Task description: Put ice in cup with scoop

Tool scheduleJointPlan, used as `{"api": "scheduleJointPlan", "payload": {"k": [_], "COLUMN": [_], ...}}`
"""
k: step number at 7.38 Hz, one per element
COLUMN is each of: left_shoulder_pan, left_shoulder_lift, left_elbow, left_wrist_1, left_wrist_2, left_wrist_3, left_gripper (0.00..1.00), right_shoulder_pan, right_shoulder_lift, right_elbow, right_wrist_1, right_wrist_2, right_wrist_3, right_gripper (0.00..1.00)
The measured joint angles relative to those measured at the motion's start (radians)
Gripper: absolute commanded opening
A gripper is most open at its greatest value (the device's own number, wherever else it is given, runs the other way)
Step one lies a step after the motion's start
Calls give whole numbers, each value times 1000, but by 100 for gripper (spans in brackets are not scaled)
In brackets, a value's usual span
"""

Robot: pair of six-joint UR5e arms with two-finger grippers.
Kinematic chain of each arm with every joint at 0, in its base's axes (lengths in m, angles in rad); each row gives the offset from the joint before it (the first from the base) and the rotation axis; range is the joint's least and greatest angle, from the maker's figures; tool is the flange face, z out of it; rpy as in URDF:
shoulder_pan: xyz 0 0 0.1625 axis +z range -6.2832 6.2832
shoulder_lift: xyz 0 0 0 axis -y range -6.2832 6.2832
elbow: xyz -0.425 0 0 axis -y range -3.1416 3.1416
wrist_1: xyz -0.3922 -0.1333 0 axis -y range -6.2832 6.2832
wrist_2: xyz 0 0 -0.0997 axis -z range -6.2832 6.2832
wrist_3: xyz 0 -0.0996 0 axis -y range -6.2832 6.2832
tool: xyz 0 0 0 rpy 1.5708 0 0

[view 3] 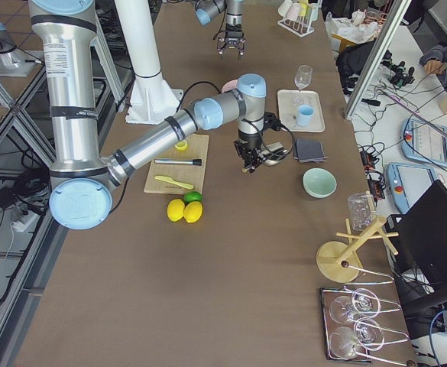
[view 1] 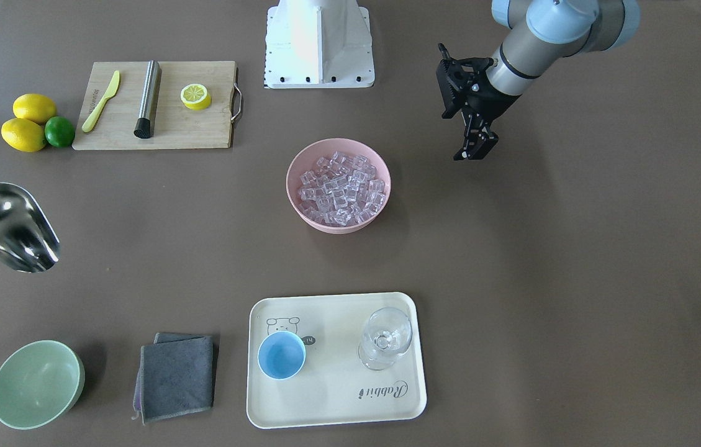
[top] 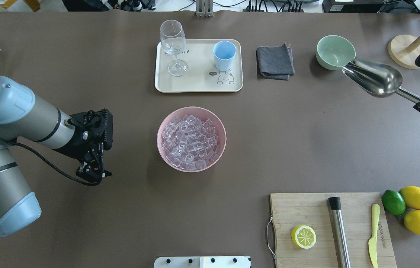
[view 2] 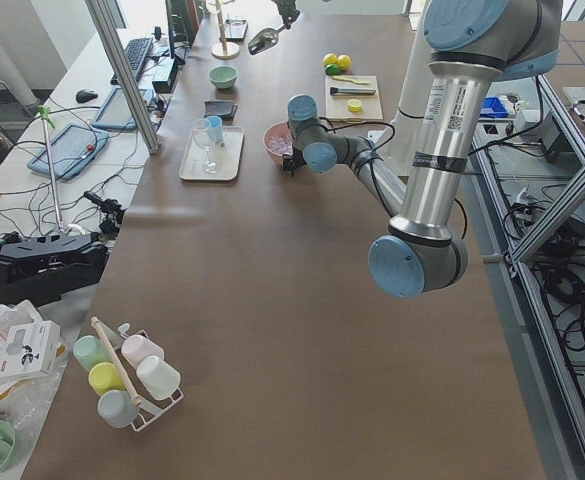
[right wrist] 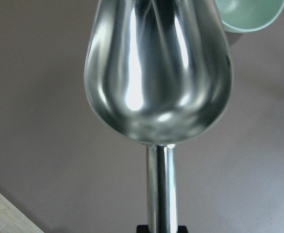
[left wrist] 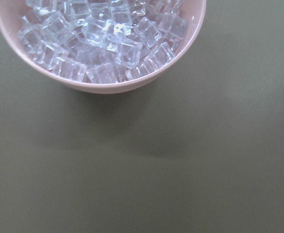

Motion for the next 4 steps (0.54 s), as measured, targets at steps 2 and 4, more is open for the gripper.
{"api": "scheduleJointPlan", "payload": {"k": [2,4], "left_shoulder_pan": [106,172], "left_shoulder_lift": [-28,-57], "left_elbow": [93,132], "left_wrist_1": [-153,-194], "left_wrist_2": [125,175], "left_wrist_3": [-11,-84], "left_gripper": [99,99], "right_shoulder_pan": [-96,-157], "right_shoulder_lift": [103,163], "right_elbow": [3,22], "right_wrist_1": [-94,-139], "right_wrist_2": [-93,-155], "right_wrist_3": [-105,-290], "right_gripper": [0,0]}}
